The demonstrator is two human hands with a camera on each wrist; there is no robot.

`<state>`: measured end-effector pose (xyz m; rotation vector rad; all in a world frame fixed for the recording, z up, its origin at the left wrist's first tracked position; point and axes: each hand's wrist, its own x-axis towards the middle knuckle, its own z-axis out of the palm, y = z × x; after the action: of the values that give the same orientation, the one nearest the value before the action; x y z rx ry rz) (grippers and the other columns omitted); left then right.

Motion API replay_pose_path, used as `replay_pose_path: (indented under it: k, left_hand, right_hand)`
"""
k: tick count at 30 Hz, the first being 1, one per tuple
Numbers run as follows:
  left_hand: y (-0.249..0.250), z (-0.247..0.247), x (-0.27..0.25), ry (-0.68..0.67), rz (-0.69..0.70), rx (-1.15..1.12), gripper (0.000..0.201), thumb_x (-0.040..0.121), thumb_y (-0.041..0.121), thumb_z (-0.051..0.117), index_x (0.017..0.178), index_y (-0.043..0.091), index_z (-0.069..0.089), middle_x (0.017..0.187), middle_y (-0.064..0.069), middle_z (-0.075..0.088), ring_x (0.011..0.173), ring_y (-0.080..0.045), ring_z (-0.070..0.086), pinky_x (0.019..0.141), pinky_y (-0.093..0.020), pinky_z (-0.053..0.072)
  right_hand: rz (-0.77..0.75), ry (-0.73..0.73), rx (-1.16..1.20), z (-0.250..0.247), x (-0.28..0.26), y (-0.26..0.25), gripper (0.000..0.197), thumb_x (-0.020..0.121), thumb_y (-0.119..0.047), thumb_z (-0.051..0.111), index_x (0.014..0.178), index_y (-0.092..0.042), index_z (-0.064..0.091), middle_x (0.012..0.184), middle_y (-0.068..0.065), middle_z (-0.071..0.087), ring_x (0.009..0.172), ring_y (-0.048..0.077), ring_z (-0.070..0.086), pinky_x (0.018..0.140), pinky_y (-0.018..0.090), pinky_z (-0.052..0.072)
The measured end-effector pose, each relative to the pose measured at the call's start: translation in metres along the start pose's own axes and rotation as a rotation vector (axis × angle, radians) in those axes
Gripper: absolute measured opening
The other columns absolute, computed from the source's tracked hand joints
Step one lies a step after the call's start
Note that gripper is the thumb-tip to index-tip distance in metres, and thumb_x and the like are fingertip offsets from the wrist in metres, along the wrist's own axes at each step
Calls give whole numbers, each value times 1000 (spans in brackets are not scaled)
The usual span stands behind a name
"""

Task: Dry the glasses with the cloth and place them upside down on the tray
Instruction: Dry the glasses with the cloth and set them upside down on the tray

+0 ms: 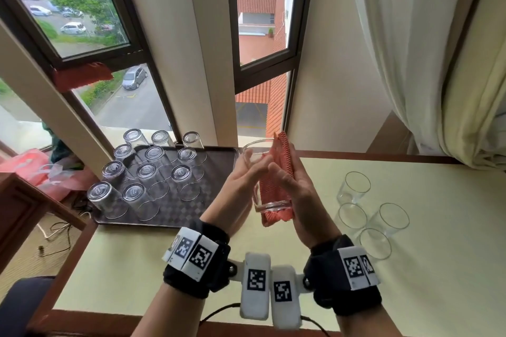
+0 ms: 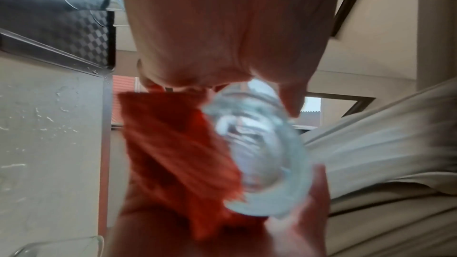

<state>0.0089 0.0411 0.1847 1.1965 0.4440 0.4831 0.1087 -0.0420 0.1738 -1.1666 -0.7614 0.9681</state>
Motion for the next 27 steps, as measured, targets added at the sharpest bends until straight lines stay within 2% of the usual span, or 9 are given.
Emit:
replay_pose_path:
  k: [3, 5, 8, 10, 14, 19, 21, 24, 27]
  left_hand:
    - [3, 2, -6, 18, 10, -68, 75, 85, 53, 60, 137, 0, 47, 131, -31, 52, 122, -38, 55, 110, -62, 39]
    - [2, 0, -6, 53, 24, -71, 78, 83, 59, 64, 135, 2, 53, 134, -31, 52, 129, -43, 49, 114, -65, 30]
    - [1, -4, -5, 127, 36, -54, 54, 98, 35, 55, 137, -1, 48, 137, -19, 57, 134, -33, 50, 118, -54, 31]
    - [0, -4, -3, 75, 30, -37, 43, 103, 23, 50, 140, 2, 44, 137, -16, 58, 133, -29, 52, 111, -45, 43]
    - [-6, 2, -4, 54, -10, -8, 86, 87, 42, 68, 153, 10, 24, 142, -14, 54, 131, -26, 55, 113, -50, 42]
    - [-13, -3, -6, -18, -5, 46, 44, 87, 38, 64, 127, 20, 60, 121, -11, 70, 116, -27, 65, 100, -37, 53]
    - [-14, -9, -4, -4, 2, 80, 63, 78, 43, 78, 132, 17, 59, 125, -8, 69, 118, -23, 64, 101, -33, 52]
    - [-17, -17, -1, 31, 15, 83, 113, 52, 50, 95, 145, 16, 43, 137, -8, 62, 127, -22, 59, 110, -46, 43]
    - [-12, -23, -2, -25, 21, 82, 128, 35, 40, 101, 145, 30, 38, 133, -2, 60, 116, -15, 66, 94, -32, 56]
  right_hand:
    - [41, -44, 257, -2, -5, -3, 84, 76, -58, 75, 145, -20, 46, 135, 10, 62, 124, 30, 61, 96, 50, 54]
    - [78, -33, 362, -6, -6, -9, 91, 64, -63, 82, 137, -16, 55, 128, 12, 67, 118, 31, 65, 88, 44, 57]
    - [33, -10, 146, -8, -2, -15, 102, 67, -67, 77, 151, -24, 37, 134, 2, 64, 121, 23, 63, 92, 46, 57]
    - [-6, -27, 21, -6, 1, -10, 84, 83, -50, 67, 155, -32, 28, 141, -1, 58, 126, 21, 60, 101, 54, 51]
    - [39, -61, 135, -5, -4, -2, 87, 79, -42, 73, 153, -30, 30, 143, 5, 56, 127, 27, 59, 101, 55, 50]
    - [108, -134, 208, -21, -10, 5, 86, 67, -24, 79, 146, -23, 44, 132, 13, 62, 123, 34, 60, 93, 48, 53]
    - [118, -111, 214, -28, -12, 6, 72, 69, -15, 76, 138, -21, 54, 127, 14, 66, 116, 34, 64, 84, 43, 56]
    - [90, -56, 153, -37, -13, 4, 61, 65, -13, 77, 125, -16, 65, 116, 16, 69, 96, 28, 67, 67, 36, 56]
    - [65, -108, 83, -44, -14, -5, 61, 55, -19, 77, 116, -15, 70, 108, 14, 72, 89, 24, 67, 64, 32, 54]
